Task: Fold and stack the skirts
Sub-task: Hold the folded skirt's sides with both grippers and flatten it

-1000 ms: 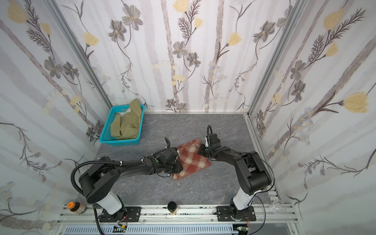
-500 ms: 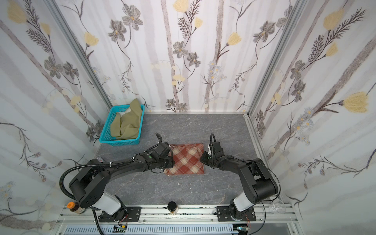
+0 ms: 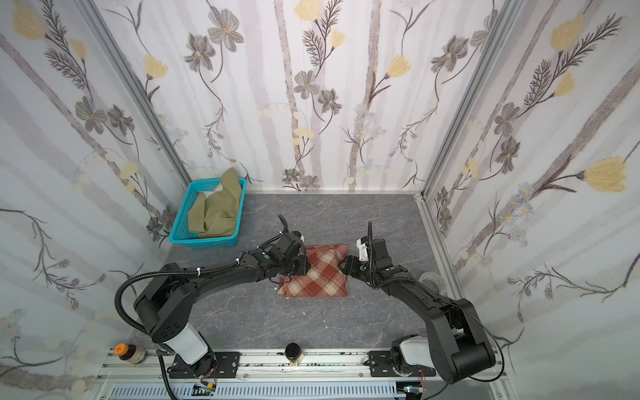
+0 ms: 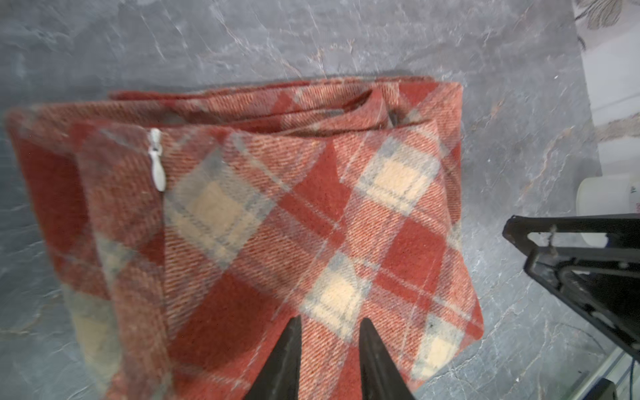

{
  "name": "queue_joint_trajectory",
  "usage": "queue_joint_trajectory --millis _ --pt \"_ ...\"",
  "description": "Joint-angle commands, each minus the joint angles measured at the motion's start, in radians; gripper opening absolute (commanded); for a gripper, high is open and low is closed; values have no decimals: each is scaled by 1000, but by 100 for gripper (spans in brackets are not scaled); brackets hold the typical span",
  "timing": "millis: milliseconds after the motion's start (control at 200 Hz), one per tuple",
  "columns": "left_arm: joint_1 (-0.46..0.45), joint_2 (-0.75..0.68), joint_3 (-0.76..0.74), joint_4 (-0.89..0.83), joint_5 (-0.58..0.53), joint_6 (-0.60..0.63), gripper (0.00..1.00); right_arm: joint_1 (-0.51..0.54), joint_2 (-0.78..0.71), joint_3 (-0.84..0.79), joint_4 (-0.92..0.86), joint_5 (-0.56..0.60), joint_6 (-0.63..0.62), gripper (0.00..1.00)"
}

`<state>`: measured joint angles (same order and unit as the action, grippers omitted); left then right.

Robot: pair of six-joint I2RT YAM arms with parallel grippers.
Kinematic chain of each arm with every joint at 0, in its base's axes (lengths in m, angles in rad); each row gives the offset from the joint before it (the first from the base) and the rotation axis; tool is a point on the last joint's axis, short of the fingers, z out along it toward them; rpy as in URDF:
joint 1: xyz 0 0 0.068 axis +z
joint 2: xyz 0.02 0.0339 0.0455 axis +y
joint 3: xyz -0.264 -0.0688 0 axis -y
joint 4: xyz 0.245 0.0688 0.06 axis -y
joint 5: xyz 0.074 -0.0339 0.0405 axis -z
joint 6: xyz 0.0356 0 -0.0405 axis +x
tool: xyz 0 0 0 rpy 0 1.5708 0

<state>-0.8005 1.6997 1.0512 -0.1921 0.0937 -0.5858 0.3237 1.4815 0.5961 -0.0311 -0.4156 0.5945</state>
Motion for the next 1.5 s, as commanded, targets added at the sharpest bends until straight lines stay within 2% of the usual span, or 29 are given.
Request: queue_joint_trajectory --millis 0,290,665,1044,1379,1499 --pt "-2 36 12 44 33 -1 30 -5 23 -17 2 -27 -38 64" --pt "-3 91 -8 64 49 -2 30 -7 105 -38 73 -46 -39 61" --pt "-5 88 -34 71 49 -16 30 -5 202 -29 128 -39 -51 61" --pt "-5 91 -33 72 51 -19 30 -5 236 -37 167 -55 -35 50" --pt "-4 78 -36 71 45 -20 30 -2 258 -44 188 -37 -15 55" --pt "-4 80 -35 71 46 -20 30 7 274 -42 190 -26 -5 48"
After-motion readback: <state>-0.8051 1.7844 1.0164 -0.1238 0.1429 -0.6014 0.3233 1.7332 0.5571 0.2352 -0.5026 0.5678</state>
